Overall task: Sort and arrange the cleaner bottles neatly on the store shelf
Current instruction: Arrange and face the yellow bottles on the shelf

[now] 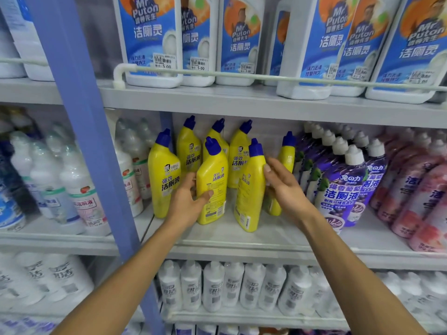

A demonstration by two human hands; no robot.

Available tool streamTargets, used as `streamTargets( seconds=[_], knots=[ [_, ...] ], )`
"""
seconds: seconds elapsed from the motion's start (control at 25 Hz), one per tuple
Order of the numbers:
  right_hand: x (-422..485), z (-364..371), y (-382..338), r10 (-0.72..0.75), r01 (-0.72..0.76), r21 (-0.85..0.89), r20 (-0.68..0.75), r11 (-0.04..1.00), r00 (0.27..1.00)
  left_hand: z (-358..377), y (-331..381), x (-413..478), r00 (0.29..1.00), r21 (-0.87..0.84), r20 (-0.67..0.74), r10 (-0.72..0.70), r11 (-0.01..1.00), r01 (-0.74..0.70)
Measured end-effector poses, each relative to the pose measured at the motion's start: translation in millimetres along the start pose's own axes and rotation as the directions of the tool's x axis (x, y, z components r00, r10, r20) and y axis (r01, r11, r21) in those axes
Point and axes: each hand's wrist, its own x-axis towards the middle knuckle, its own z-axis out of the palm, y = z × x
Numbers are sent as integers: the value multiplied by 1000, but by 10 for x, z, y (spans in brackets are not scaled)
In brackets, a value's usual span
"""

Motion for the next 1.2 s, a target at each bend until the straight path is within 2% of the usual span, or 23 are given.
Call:
streamTargets(
  seconds=[0.12, 0.32, 0.44, 0.52, 0.64, 0.84, 0.92, 1.0, 1.08, 1.2],
  knots=[
    [130, 77, 7, -59, 63, -49, 81, 997, 995, -32, -33, 101, 998, 8, 59, 1, 1000, -1],
    [168, 290, 135, -169, 147, -133, -170, 980, 971, -61, -117, 156, 997, 59, 24, 67, 996, -68],
    [151, 350, 190, -184, 148, -161, -240, 976, 953, -41, -154, 150, 995, 110, -40, 90, 990, -85],
    [118, 327, 251, -198, 151, -201, -238, 968, 951, -7, -124, 123, 990, 173, -92, 106, 981, -89],
    [55, 254, 388, -243, 180, -328, -162, 927, 956, 70, -17, -8, 977, 289, -181, 111, 956, -55],
    [50, 244, 438, -276, 196, -383, -164, 903, 947, 93, 79, -58, 988, 323, -122, 90, 945, -46],
    [34, 275, 451, -296, 204, -404, -180, 892, 938, 27, 112, -31, 998, 226, -37, 50, 973, -41],
    [30, 291, 455, -302, 204, -412, -190, 888, 934, -83, 166, 52, 990, 22, 143, -9, 1000, 5],
    [34, 284, 455, -306, 201, -435, -187, 878, 933, -186, 190, 199, 954, -197, 298, -36, 975, 98],
    [18, 276, 448, -308, 199, -446, -186, 873, 933, -213, 188, 334, 929, -321, 369, -31, 934, 159]
  ],
)
